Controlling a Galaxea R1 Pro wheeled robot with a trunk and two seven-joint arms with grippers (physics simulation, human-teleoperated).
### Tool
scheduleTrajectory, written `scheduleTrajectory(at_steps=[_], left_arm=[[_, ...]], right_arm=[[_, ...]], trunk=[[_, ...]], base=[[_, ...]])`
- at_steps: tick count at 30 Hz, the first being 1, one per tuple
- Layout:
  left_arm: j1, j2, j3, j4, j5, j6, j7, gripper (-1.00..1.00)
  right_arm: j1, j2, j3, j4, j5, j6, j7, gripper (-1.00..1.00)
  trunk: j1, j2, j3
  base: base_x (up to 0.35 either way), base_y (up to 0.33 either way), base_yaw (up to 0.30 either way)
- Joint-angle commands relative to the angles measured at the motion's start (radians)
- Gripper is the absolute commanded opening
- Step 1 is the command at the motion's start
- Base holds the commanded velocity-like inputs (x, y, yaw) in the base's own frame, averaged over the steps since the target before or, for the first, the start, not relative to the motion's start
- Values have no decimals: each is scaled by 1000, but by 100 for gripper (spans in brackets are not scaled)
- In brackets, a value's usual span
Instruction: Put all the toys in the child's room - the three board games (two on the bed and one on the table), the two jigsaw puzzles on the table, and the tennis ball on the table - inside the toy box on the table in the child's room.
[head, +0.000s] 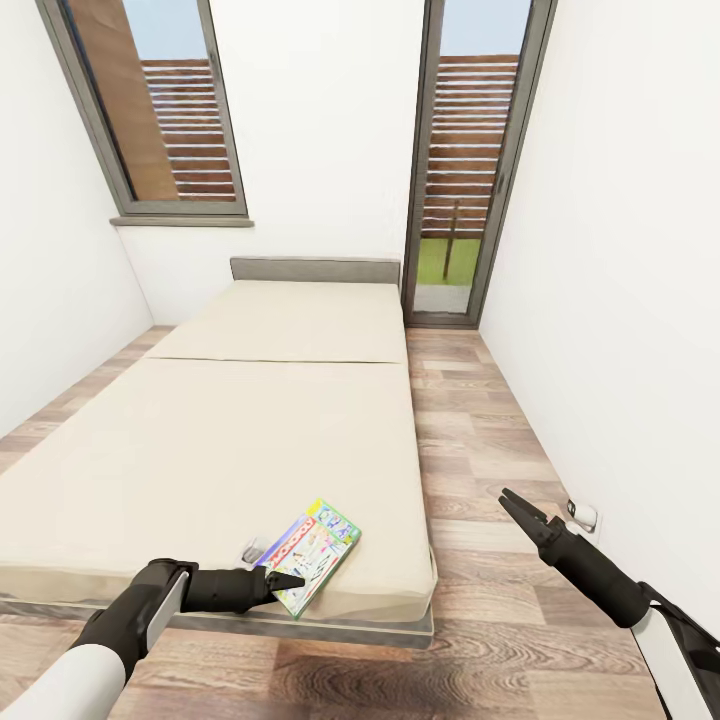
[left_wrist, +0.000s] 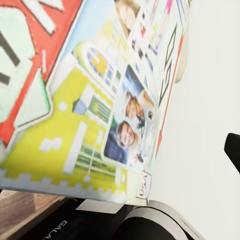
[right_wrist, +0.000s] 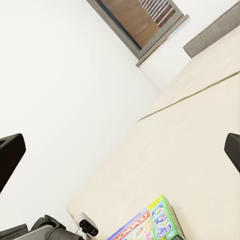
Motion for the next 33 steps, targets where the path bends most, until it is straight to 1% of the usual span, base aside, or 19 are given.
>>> scheduleTrajectory(at_steps=[1,19,20,33], left_arm=[[0,0,-1,0,5,7,0,100],[0,1,-1,0,5,7,0,100],[0,1,-1,0,5,7,0,-100],[0,4,4,0,8,9,-8,-100]], right_arm=[[0,0,0,0,-7,9,1,100],[0,0,0,0,-7,9,1,100],[0,0,0,0,-7,9,1,100],[0,0,1,0,-7,9,1,100]], trunk=[[0,0,-1],[0,0,-1],[0,0,-1],[0,0,-1]], base=[[0,-1,0],[0,0,0],[0,0,0],[0,0,0]])
